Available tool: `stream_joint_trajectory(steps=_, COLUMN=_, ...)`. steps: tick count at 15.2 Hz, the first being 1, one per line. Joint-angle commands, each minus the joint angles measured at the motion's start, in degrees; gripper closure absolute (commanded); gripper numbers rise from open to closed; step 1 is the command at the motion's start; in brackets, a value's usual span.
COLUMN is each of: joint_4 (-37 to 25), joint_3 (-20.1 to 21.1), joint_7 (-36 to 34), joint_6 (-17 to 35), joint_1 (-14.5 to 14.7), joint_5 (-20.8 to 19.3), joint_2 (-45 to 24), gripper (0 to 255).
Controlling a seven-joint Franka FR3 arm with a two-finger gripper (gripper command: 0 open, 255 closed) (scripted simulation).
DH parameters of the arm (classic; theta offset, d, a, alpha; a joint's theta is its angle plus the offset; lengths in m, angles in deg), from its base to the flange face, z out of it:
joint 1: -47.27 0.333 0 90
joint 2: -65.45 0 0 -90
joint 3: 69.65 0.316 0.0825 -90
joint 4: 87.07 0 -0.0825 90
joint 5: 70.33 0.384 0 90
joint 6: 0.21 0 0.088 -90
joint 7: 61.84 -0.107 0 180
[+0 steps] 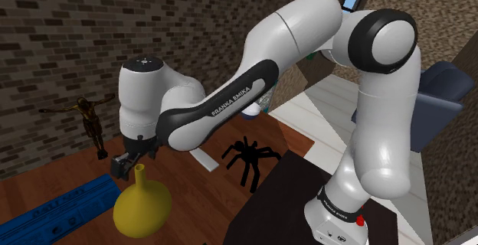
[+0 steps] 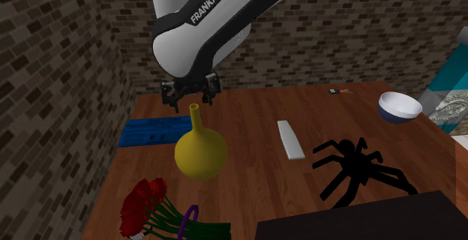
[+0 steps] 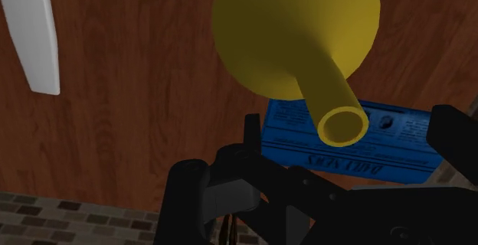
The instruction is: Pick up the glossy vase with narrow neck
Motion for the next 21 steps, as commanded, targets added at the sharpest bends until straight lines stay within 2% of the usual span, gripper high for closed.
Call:
stream_joint_trajectory(steps=1, joint_4=0.2, joint_3=-0.5, joint_7=-0.6, joint_6=1.1, joint_1=0.3, joint_5=-0.8, joint_2=-1.1, gripper=0)
stream_joint_trajectory(steps=5, joint_4=0.4, joint_3=-1.1, joint_7=-1.3, joint_6=2.6, joint_1=0.7, joint_5=-1.9, joint_2=-2.4, gripper=0)
stream_joint_trajectory(steps=6, joint_4=0.5, joint_3=-1.1, joint_7=-1.2, joint_6=2.6, joint_1=0.6, joint_5=-1.8, joint_2=-2.3, gripper=255)
stream_joint_trajectory(steps=15, joint_4=0.4, joint_3=-1.1, joint_7=-1.3, joint_6=2.6, joint_1=0.8, joint_5=-1.9, joint_2=-2.4, gripper=255)
stream_joint_trajectory(steps=21, joint_4=-0.3, joint_3=0.3, joint_7=0.4, joint_6=-0.8, joint_1=-0.3, joint_5=0.5, joint_2=0.6, gripper=255)
